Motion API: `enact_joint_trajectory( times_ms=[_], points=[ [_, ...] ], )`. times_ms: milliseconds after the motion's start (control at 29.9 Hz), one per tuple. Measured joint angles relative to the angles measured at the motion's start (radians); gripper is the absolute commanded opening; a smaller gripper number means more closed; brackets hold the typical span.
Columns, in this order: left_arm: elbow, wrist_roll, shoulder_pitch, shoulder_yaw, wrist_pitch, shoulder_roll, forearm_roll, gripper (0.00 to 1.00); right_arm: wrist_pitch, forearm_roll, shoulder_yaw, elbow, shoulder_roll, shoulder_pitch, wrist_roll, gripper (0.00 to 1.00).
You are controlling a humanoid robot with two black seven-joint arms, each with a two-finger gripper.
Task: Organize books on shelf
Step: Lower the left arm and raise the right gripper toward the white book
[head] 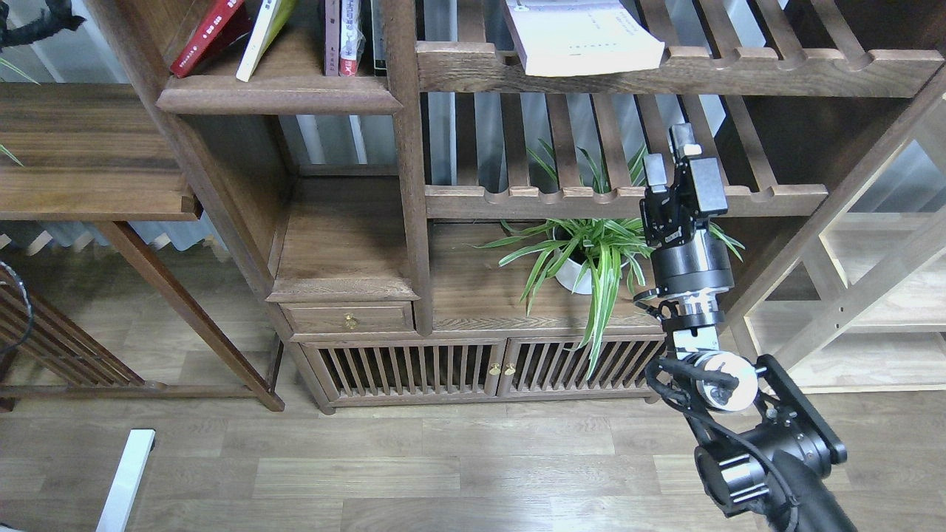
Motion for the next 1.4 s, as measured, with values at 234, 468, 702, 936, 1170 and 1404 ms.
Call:
enact_joint_trajectory(
  times_ms=[234, 468, 702, 936, 1170, 1404],
  points=[
    [-0.114, 0.002, 0.128, -0.003, 0.0, -0.031, -0.154, 0.99, 0.0, -0.002, -0.014, 0.007, 0.0, 0.009, -0.006, 0.8],
    [-0.302, 0.004, 0.292, -0.002, 0.0, -0.062, -0.222, 0.98, 0.0, -0.004, -0.045, 0.012, 0.019, 0.042, -0.006, 0.81],
    [-0.439, 0.011, 0.438, -0.002, 0.0, -0.1, -0.23, 0.97, 0.0, -0.005, -0.103, 0.012, 0.057, 0.104, -0.007, 0.81],
    [-0.519, 0.013, 0.601, -0.002, 0.0, -0.114, -0.234, 0.97, 0.0, -0.006, -0.153, 0.009, 0.053, 0.106, -0.007, 0.82],
    [-0.522, 0.012, 0.698, -0.002, 0.0, -0.135, -0.291, 0.99, -0.049, -0.006, -0.161, 0.004, 0.054, 0.123, -0.007, 0.83],
    [-0.52, 0.019, 0.731, 0.006, 0.0, -0.139, -0.296, 0.98, -0.141, -0.006, -0.161, 0.004, 0.058, 0.163, -0.006, 0.83]
  ],
)
